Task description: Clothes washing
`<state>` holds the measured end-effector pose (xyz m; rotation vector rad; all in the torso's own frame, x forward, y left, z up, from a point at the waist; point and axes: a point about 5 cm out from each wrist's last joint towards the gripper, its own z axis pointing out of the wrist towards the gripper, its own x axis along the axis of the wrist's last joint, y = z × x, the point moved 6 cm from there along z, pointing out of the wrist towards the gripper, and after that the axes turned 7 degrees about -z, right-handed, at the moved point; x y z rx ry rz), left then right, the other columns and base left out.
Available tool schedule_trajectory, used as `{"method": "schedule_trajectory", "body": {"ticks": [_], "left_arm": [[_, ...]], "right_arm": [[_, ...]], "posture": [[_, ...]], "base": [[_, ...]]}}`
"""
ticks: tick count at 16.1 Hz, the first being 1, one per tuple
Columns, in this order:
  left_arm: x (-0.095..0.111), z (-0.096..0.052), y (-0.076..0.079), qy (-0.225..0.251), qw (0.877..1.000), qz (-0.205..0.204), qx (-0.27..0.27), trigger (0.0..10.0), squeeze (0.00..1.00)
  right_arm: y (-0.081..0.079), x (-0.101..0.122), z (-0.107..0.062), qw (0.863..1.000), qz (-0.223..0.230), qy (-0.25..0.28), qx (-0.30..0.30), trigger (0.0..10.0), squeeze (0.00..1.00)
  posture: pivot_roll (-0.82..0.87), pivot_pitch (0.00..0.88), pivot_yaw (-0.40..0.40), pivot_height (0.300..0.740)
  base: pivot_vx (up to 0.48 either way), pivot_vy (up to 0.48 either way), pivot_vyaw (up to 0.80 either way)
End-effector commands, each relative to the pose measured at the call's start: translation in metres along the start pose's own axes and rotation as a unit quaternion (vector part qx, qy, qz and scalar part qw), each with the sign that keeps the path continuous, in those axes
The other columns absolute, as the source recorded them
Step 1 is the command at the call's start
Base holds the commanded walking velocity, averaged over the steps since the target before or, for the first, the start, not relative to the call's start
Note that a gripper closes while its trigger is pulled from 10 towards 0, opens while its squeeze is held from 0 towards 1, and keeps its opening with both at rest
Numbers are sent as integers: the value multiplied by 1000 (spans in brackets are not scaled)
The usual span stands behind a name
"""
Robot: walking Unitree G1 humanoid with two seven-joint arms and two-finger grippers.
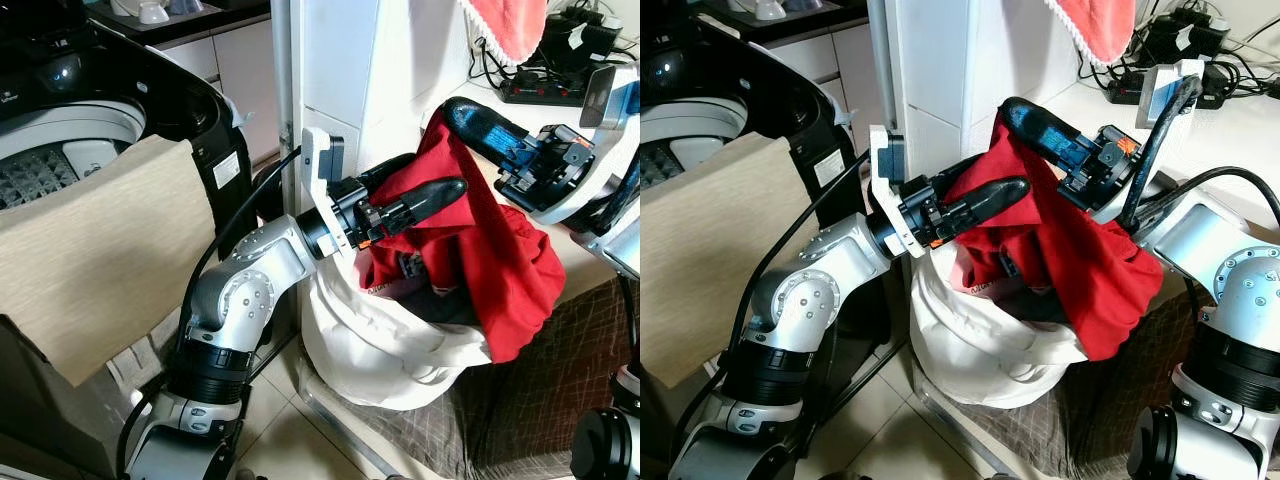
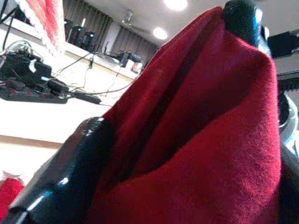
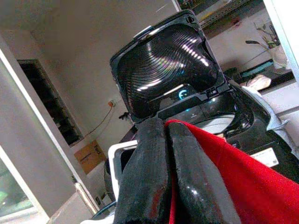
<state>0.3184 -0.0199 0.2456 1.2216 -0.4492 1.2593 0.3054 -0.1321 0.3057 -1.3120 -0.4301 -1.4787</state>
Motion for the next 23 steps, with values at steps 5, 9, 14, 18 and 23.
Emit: {"method": "schedule_trajectory", "body": {"ticks": [5, 9, 14, 18, 23], "left_arm": [[8, 1, 10, 5, 1000, 6, -29, 0, 0], [10, 0, 8, 10, 1000, 6, -26, 0, 0], [13, 0, 3, 14, 1000, 16, -14, 0, 0], [14, 0, 2, 14, 1000, 17, -12, 0, 0], [18, -1, -4, 21, 999, 25, 2, 0, 0]], "right_arm": [[-8, 0, 1, 1000, -16, -1, 8, 0, 0], [-8, 1, 2, 1000, -17, 0, 7, 0, 0], [-9, 0, 2, 1000, -19, 2, 4, 0, 0], [-9, -1, 2, 1000, -21, 3, 1, 0, 0], [-4, -1, 2, 997, -73, 3, -31, 10000, 235]], "posture": [[-180, 0, 17, 740], [-181, 0, 18, 740], [-181, 0, 24, 740], [-182, 0, 29, 740], [-180, 0, 30, 740]], "base": [[0, 0, 0], [0, 0, 0], [0, 0, 0], [0, 0, 0], [0, 0, 0]]}}
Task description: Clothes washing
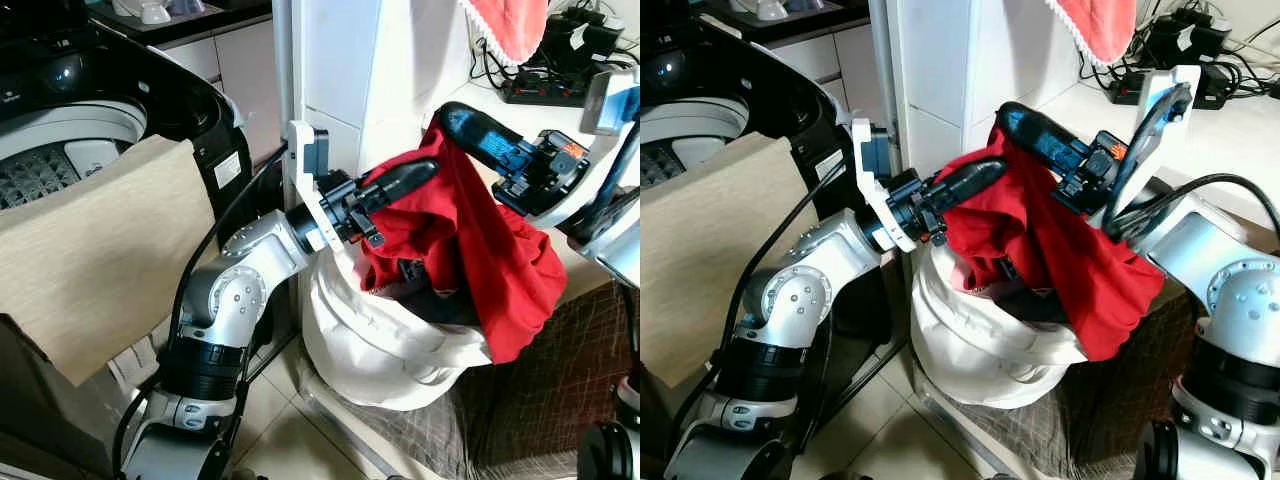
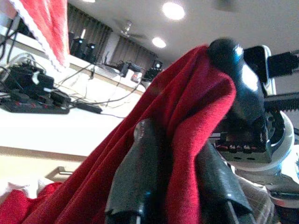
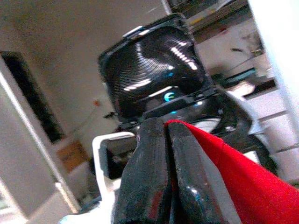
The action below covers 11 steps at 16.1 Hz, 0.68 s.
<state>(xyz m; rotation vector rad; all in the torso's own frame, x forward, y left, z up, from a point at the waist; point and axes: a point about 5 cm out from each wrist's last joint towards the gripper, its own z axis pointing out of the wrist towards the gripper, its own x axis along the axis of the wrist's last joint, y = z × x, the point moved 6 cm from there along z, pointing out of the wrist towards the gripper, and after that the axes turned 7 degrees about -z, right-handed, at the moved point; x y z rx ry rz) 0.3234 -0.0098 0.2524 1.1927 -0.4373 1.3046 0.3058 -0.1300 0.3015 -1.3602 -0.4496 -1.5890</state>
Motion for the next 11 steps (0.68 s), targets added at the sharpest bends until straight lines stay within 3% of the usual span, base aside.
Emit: {"method": "schedule_trajectory", "body": {"ticks": [1, 2, 3, 4, 6, 7, 8, 9, 11], "left_arm": [[9, 3, -4, 9, 1000, 12, 9, 0, 0], [10, 3, -5, 11, 1000, 12, 12, 0, 0], [14, 3, -9, 17, 999, 18, 23, 0, 0], [19, 2, -13, 24, 999, 28, 33, 0, 0], [28, -1, -19, 34, 997, 44, 50, 0, 0], [40, -5, -27, 50, 994, 57, 73, 0, 0], [51, -13, -36, 59, 991, 70, 96, 0, 0], [58, -18, -41, 61, 989, 83, 108, 0, 0], [74, -26, -49, 54, 981, 128, 134, 0, 0]], "right_arm": [[-3, 2, 2, 1000, -23, 1, -1, 10000, 502], [-3, 2, 1, 1000, -20, 2, 0, 10000, 502], [-3, 2, 0, 1000, -14, 6, 1, 10000, 706], [-1, 3, -2, 1000, -7, 8, -2, 10000, 1000], [2, 3, -4, 1000, -3, 10, -11, 10000, 1000], [5, 7, -9, 999, -25, 17, -26, 10000, 651], [-2, 20, -16, 998, -36, 56, -14, 10000, 0], [-8, 27, -21, 996, -40, 75, -4, 10000, 0], [-7, 15, -24, 997, -60, 39, -20, 10000, 0]], "posture": [[-179, 0, 31, 740], [-179, 0, 31, 740], [-178, 0, 30, 740], [-175, 0, 29, 740], [-173, 0, 30, 740], [-169, 0, 31, 740], [-167, 0, 32, 740], [-169, 0, 34, 740], [-172, 0, 38, 740]], "base": [[0, 0, 0], [0, 0, 0], [0, 0, 0], [0, 0, 0], [0, 0, 0], [0, 0, 0], [0, 0, 0], [0, 0, 0], [0, 0, 0]]}}
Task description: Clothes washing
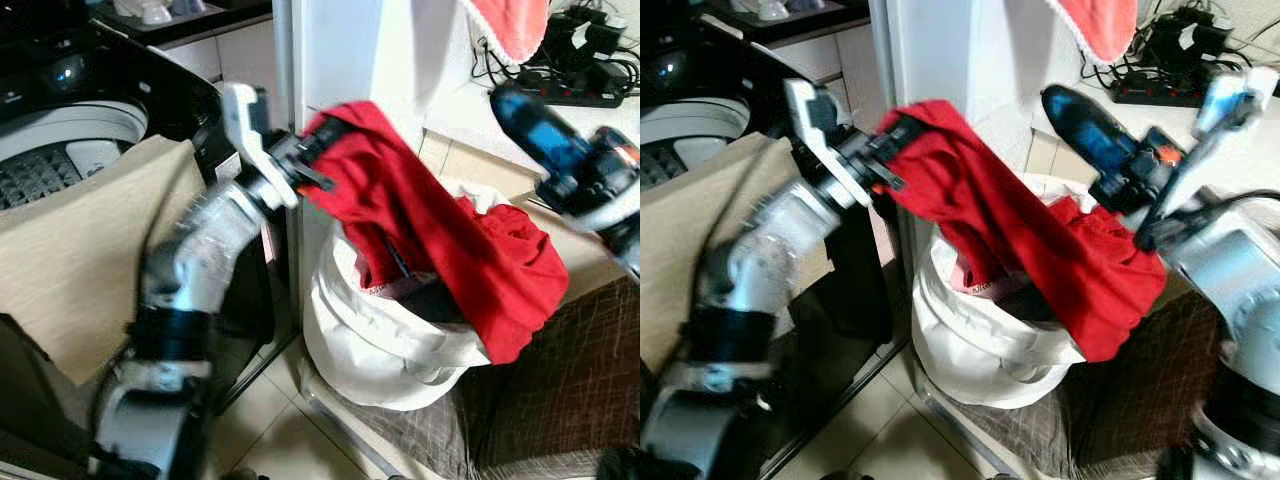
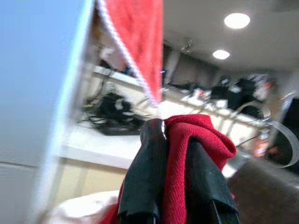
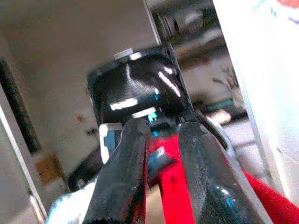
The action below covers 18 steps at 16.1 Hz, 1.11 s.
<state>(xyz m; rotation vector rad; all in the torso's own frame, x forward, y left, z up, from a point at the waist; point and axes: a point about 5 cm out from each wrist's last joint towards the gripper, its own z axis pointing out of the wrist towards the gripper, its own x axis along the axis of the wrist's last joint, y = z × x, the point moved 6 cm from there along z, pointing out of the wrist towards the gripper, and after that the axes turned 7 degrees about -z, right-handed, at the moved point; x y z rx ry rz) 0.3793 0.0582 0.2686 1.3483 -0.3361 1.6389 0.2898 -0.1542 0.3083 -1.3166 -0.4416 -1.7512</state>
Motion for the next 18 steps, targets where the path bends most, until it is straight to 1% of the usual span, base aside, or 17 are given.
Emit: {"method": "schedule_trajectory", "body": {"ticks": [1, 3, 4, 5, 6, 7, 8, 9, 10, 11, 12, 13, 14, 15, 16, 17, 18], "left_arm": [[24, 5, -4, 10, 999, 46, 13, 0, 0], [35, 5, -16, -31, 994, 96, 33, 0, 0], [45, 5, -25, -52, 988, 136, 52, 0, 0], [116, 8, -57, -26, 949, 273, 158, 0, 0], [215, -2, -56, 73, 867, 418, 262, 0, 0], [258, -10, -42, 131, 822, 468, 296, 0, 0], [324, -26, -1, 226, 730, 553, 332, 0, 0], [334, -29, 8, 240, 714, 567, 333, 0, 0], [335, -26, 6, 228, 710, 575, 337, 0, 0], [325, -20, -6, 200, 728, 563, 336, 0, 0], [301, -13, -30, 147, 751, 547, 339, 0, 0], [267, -9, -60, 68, 773, 526, 347, 0, 0], [252, -9, -71, 40, 782, 513, 350, 39, 0], [214, -12, -98, -37, 798, 484, 358, 10000, 0], [180, -29, -126, -109, 798, 449, 388, 10000, 0], [162, -46, -144, -138, 800, 408, 418, 10000, 0], [150, -53, -150, -157, 807, 382, 422, 10000, 0]], "right_arm": [[0, -14, -1, 999, -16, -39, -9, 10000, 0], [-1, -31, -2, 996, -24, -79, -13, 10000, 0], [-3, -41, -3, 994, -31, -101, -12, 10000, 0], [-5, -53, -3, 992, -34, -123, -10, 10000, 0], [-2, -56, -2, 991, -38, -127, -16, 10000, 0], [1, -56, -1, 991, -41, -127, -22, 10000, 0], [6, -56, -1, 991, -50, -122, -37, 10000, 0], [7, -55, -1, 991, -53, -119, -41, 10000, 0], [8, -56, -2, 990, -57, -118, -46, 10000, 0], [7, -58, -3, 990, -59, -120, -46, 10000, 0], [6, -62, -3, 989, -61, -125, -45, 10000, 0], [4, -66, -3, 989, -62, -131, -43, 10000, 0], [3, -68, -3, 988, -62, -133, -42, 10000, 0], [2, -72, -2, 988, -61, -139, -40, 10000, 0], [1, -80, -1, 986, -59, -149, -39, 10000, 0], [-5, -88, -1, 985, -55, -160, -32, 10000, 0], [-10, -94, -1, 984, -51, -167, -26, 10000, 0]], "posture": [[-169, 0, 35, 740], [-161, 0, 31, 740], [-157, 0, 31, 740], [-149, 0, 31, 740], [-149, 0, 31, 740], [-149, 0, 37, 740], [-148, 0, 45, 740], [-149, 0, 48, 740], [-149, 0, 48, 740], [-149, 0, 48, 740], [-154, 0, 53, 740], [-153, 0, 52, 740], [-153, 0, 52, 740], [-154, 0, 49, 740], [-156, 0, 51, 740], [-164, 0, 55, 740], [-164, 0, 52, 740]], "base": [[0, 0, 0], [0, 0, 0], [0, 0, 0], [0, 0, 0], [0, 0, 0], [0, 0, 0], [0, 0, 0], [0, 0, 0], [0, 0, 0], [0, 0, 0], [0, 0, 0], [0, 0, 0], [0, 0, 0], [0, 0, 0], [0, 0, 0], [0, 0, 0], [0, 0, 0]]}}
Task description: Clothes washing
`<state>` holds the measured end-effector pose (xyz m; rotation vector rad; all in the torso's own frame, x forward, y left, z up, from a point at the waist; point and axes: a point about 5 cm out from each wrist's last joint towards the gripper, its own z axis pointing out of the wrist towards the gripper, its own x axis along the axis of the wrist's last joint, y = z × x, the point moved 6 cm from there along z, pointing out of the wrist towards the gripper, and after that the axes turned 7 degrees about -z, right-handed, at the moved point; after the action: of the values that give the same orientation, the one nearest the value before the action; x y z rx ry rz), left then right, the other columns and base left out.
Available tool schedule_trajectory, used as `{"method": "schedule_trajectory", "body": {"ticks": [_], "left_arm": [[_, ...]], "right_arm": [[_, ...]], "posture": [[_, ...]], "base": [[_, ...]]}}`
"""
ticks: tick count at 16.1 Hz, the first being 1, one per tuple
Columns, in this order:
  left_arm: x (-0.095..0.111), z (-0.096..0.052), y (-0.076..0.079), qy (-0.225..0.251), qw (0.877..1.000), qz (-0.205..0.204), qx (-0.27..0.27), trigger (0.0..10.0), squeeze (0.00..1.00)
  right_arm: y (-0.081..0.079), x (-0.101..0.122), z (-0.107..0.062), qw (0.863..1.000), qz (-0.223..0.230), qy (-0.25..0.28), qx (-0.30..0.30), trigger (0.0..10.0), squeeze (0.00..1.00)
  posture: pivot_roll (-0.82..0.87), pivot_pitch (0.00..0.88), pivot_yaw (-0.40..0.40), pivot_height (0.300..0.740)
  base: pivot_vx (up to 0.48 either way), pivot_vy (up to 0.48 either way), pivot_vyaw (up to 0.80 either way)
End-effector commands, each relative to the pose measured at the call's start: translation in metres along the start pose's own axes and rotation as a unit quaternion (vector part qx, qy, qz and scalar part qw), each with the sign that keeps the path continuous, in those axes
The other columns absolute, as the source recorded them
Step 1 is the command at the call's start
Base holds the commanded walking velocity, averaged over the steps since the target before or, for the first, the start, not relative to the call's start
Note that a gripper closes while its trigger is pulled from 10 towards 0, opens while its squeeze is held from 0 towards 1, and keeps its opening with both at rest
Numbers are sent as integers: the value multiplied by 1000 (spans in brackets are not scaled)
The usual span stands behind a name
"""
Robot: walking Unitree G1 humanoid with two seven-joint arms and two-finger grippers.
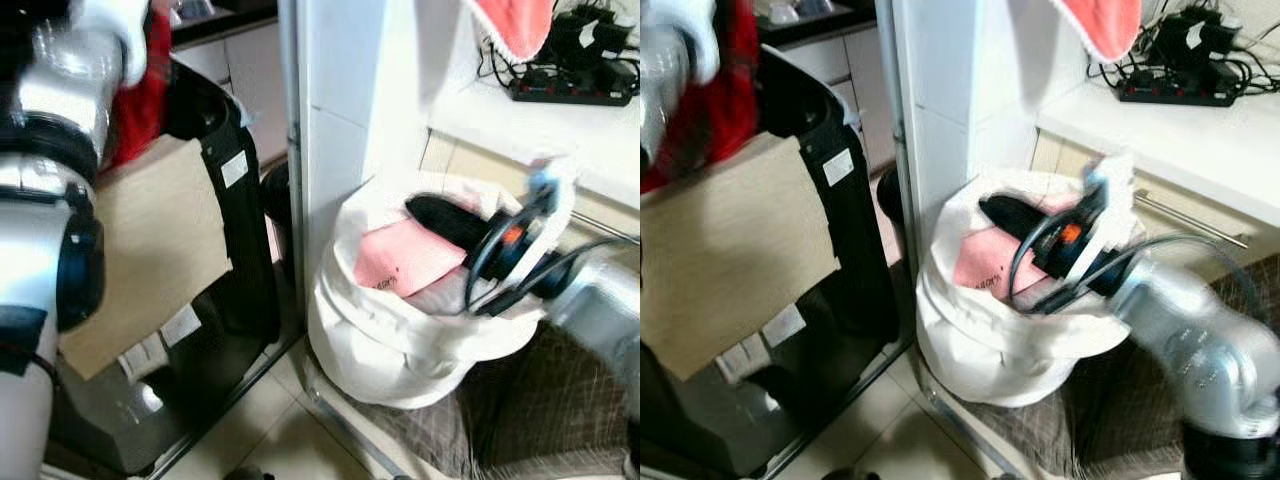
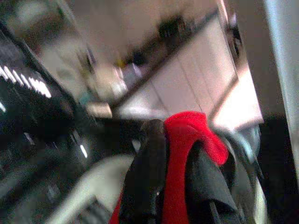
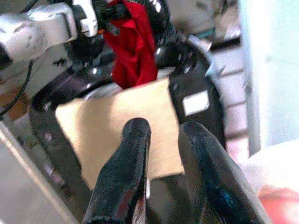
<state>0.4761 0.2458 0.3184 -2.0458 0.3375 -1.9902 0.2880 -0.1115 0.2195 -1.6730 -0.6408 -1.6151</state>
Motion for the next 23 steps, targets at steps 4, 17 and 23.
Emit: {"method": "schedule_trajectory", "body": {"ticks": [4, 17, 23], "left_arm": [[-10, -5, -15, -29, 999, -33, 2, 10000, 1000], [1, -29, -93, 6, 990, 15, 137, 10000, 1000], [17, -16, -38, 37, 993, -105, -28, 10000, 0]], "right_arm": [[-25, -15, 8, 998, -8, -37, 46, 10000, 0], [-14, -27, 40, 997, -58, -41, -21, 10000, 0], [-16, -35, 39, 996, -69, -56, -23, 10000, 0]], "posture": [[-164, 0, 48, 740], [-138, 0, 35, 740], [-144, 0, 50, 740]], "base": [[0, 0, 0], [0, 0, 0], [0, 0, 0]]}}
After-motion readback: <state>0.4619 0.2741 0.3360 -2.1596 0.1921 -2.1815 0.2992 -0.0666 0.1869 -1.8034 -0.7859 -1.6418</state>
